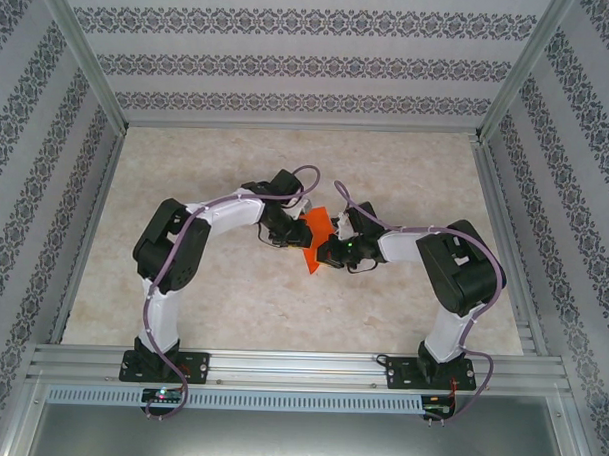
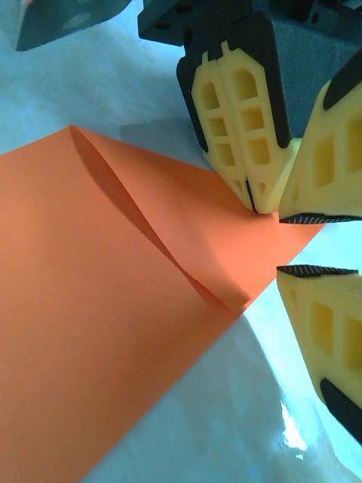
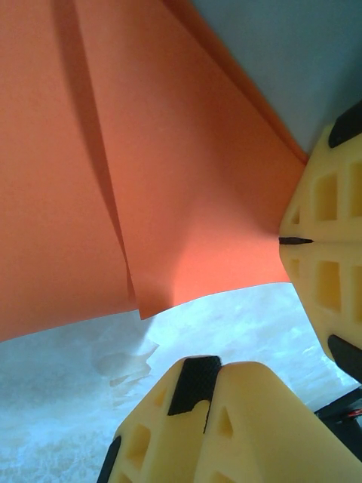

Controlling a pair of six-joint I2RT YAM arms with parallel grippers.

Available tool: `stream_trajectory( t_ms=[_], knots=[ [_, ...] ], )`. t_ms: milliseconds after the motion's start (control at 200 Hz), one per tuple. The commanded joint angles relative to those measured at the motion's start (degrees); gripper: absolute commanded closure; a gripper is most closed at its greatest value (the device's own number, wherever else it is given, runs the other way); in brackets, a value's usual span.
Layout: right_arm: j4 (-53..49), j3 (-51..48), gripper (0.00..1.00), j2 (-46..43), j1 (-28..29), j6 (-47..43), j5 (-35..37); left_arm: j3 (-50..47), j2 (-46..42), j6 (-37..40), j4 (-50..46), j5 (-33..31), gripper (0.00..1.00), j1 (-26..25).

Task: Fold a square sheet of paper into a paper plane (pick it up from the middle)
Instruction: Third fold the triangle at the center of the table.

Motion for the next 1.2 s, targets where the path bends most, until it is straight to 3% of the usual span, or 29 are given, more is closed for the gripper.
stream_trajectory(
  t_ms=[0,380,689,829,1199],
  knots=[
    [-1.9,-1.2,0.99,-0.4,0.32,-1.28,0.58,0.28,2.64,-0.8,2.01,1.77,0.76,-0.68],
    [-2.24,-0.67,0.99,-1.42,0.41,-1.21,0.58,0.1,5.84,0.4,1.79,0.41,0.77,-0.77],
    [-2.38,-0.97,0.89,-2.91,-0.13,-1.22,1.16,0.48,7.62,4.55,-5.81,-7.35,0.79,-0.77],
    [-0.15,-1.55,0.89,-3.02,-0.53,-0.14,-0.11,0.51,8.7,5.61,-6.8,-10.53,0.79,-0.86],
    [2.05,-4.33,0.9,-6.98,-0.23,1.42,-1.87,-0.67,8.84,6.42,-6.99,-11.56,0.79,-0.86]
  ],
)
